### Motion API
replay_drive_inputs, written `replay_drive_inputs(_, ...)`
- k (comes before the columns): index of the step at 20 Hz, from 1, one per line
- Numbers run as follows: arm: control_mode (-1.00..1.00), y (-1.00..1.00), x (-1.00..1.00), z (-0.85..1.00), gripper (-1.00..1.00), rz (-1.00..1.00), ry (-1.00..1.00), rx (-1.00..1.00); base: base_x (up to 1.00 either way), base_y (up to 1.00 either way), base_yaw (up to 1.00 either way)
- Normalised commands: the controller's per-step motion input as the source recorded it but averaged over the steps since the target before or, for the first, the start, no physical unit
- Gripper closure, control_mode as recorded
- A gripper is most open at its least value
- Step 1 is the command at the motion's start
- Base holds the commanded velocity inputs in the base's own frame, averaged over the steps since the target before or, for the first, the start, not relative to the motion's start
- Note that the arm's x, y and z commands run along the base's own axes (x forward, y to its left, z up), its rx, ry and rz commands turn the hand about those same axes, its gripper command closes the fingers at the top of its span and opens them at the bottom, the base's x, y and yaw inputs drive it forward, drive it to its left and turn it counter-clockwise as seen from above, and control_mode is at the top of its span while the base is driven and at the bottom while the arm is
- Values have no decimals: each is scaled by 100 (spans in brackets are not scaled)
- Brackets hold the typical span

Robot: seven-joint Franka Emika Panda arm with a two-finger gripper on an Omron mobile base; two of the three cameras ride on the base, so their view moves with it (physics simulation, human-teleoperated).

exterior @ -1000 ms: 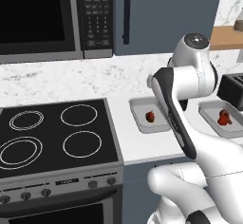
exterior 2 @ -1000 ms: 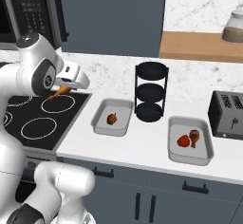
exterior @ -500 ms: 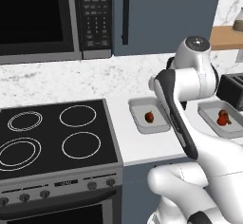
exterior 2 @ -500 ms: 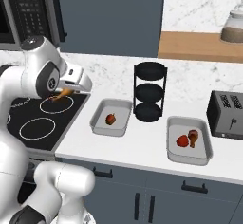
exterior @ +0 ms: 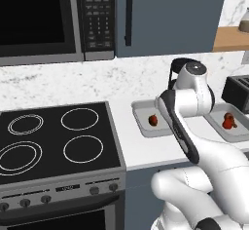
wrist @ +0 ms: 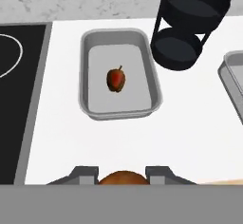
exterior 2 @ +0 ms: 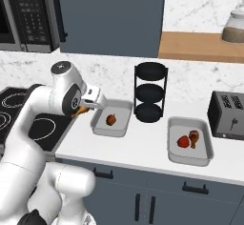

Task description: Place one bell pepper and one chicken drumstick in each tupperware on the nearby counter, to pack two identical lunches.

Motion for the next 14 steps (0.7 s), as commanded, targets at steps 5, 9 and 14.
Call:
replay_drive_inputs(5, -100, -13, 60, -71, 100, 11, 0, -2, 0, 0, 0)
replay_drive_inputs(9, -100, -11, 41, -69, 100, 14, -1, -9, 0, 0, 0)
replay_drive_inputs(14, -100, -1, 46, -25, 100, 5, 5, -5, 0, 0, 0)
